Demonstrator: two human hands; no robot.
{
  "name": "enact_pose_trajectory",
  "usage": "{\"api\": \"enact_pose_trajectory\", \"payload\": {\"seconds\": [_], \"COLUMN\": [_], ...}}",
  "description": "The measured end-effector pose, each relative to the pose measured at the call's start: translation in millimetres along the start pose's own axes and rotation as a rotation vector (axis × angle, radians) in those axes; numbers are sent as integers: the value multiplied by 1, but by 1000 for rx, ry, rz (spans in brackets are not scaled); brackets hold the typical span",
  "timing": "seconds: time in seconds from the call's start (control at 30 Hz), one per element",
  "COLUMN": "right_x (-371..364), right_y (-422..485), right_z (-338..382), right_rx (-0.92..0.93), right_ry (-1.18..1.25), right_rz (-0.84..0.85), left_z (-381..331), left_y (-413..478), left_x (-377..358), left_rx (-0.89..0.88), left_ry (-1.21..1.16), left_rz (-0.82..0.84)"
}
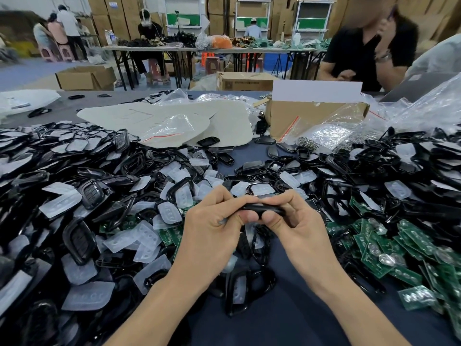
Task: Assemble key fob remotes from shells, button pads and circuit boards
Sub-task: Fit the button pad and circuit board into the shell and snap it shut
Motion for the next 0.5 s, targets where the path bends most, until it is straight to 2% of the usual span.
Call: {"api": "enact_pose_trajectory", "payload": {"seconds": [0.1,0.2,0.33,0.5], "right_x": [-1,-1,1,1], "right_y": [0,0,0,-1], "right_z": [1,-1,2,7], "right_rx": [5,-3,9,33], "right_ry": [-1,-13,6,51], "right_rz": [-17,-28,-32,-32], "left_z": [-5,-2,2,-1], "left_y": [-3,-2,-1,-3], "left_x": [-1,-2,-8,-11], "left_rx": [-41,-9,59,23], "left_ry": [51,30,-24,-48], "left_rz": [-9,0,98,149]}}
Point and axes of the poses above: each hand's wrist, its own y-axis towards the middle knuckle, its own x-axis out of the back of the hand, z = x × y, the point moved 9 cm from there along y, towards the middle knuckle, and after that the axes turned 3 degrees about x, right-handed, at the moved point
